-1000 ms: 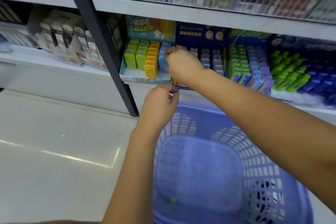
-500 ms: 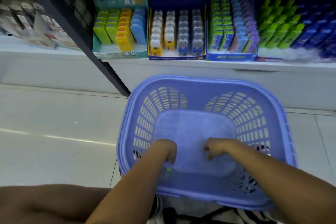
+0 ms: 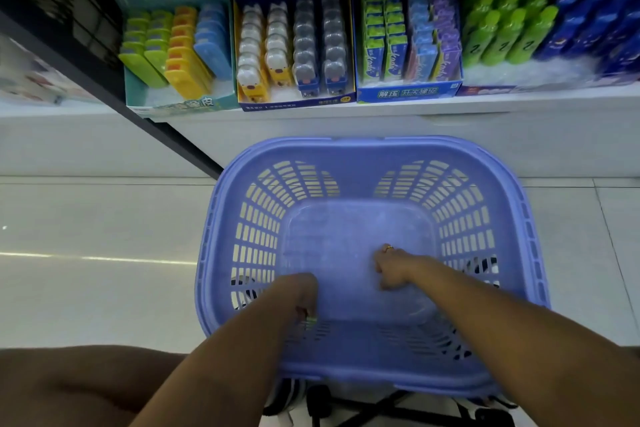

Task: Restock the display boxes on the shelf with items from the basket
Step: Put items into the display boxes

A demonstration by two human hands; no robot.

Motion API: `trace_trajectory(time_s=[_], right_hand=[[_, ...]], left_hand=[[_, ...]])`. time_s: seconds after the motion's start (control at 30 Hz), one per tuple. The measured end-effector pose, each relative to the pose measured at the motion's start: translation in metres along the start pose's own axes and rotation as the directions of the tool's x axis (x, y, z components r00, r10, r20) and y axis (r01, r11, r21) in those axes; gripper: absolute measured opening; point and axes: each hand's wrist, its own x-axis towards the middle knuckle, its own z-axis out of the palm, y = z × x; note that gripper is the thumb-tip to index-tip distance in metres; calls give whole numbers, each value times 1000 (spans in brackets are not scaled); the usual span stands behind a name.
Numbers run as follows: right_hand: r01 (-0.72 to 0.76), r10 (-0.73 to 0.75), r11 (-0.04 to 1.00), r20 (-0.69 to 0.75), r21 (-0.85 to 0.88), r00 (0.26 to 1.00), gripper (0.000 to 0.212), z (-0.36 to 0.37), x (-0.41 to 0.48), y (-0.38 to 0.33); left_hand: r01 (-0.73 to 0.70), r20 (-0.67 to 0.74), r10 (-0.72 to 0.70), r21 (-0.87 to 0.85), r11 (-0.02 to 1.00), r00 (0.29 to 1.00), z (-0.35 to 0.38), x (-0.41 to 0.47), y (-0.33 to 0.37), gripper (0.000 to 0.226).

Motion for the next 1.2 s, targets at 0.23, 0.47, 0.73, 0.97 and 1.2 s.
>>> trace_trajectory(time_s=[0.23,0.47,0.73,0.97,1.2], right_hand=[[4,-5,1000,19,9,1000,53,-2,-1,3],[35,-38,998,49,55,998,47,-9,-5,2],[46,-50,996,48,78,998,51,-13,-19,4],[121,-184,891,103,436,978,46,0,-10,-40],[105,-182,763,57,638,982,16,40,24,-94]], left_hand=[[-63,-11,64,51,997,998,-2,4,-1,17],[-72,-17,72,18,997,997,-2,6,-8,15],[-81,-104,88,68,994,991,-4,0,-6,20],[-85,-114,87,18,996,990,-8,4,-10,16],[-104,-175,85,-104,989,981,-20,9,-10,21]])
